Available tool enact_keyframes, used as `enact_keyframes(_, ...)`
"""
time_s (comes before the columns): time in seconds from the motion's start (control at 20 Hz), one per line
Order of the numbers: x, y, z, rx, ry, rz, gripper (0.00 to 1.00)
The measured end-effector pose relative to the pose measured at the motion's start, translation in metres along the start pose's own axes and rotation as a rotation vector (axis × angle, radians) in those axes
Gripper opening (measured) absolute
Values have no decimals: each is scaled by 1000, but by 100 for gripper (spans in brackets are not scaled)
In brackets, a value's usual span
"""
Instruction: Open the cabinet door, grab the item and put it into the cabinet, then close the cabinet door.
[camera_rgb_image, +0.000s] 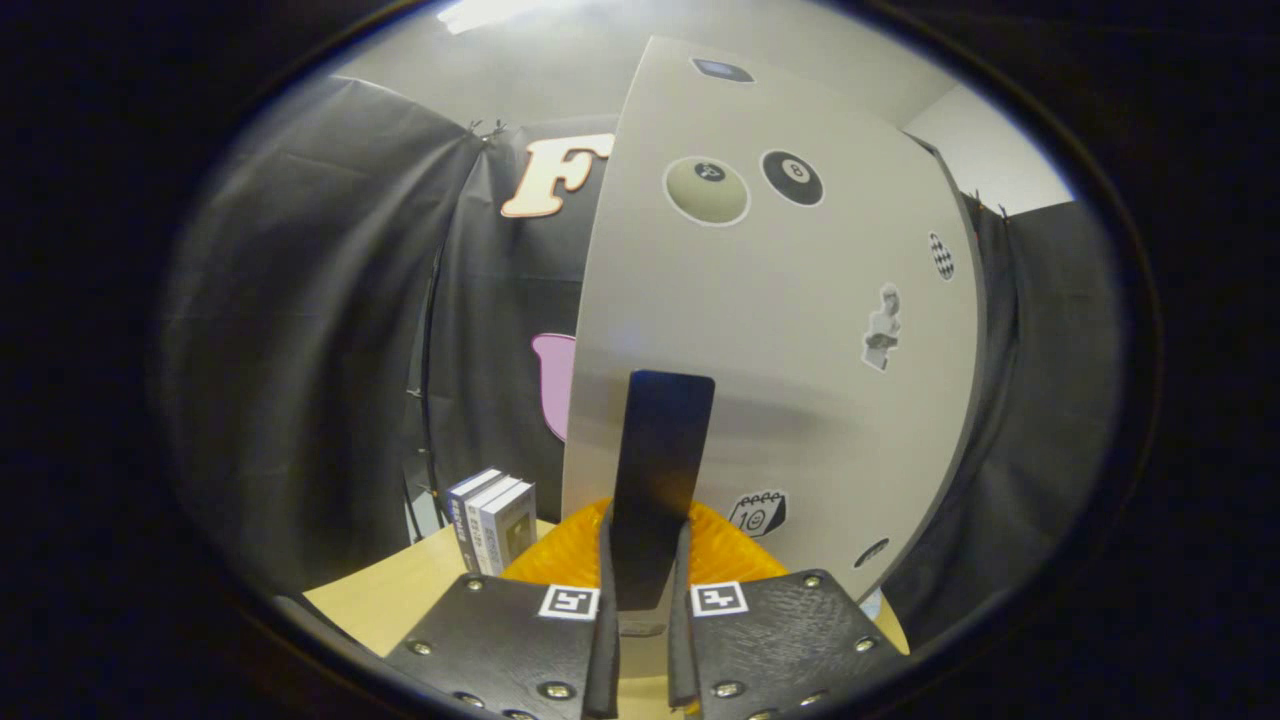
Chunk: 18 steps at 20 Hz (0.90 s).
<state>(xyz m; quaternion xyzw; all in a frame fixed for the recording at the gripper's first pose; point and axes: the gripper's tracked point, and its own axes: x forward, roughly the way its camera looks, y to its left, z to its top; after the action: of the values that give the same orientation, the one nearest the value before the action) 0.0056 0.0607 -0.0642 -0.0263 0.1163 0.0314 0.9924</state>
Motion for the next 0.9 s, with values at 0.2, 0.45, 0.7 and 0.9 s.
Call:
enact_keyframes(0.2,-17,-7,-3,11,14,-4,19)
enact_keyframes(0.45,-45,-23,-5,8,23,-49,19)
enact_keyframes(0.7,-82,-48,-9,8,38,-103,19)
enact_keyframes(0.9,-108,-69,-12,10,54,-161,19)
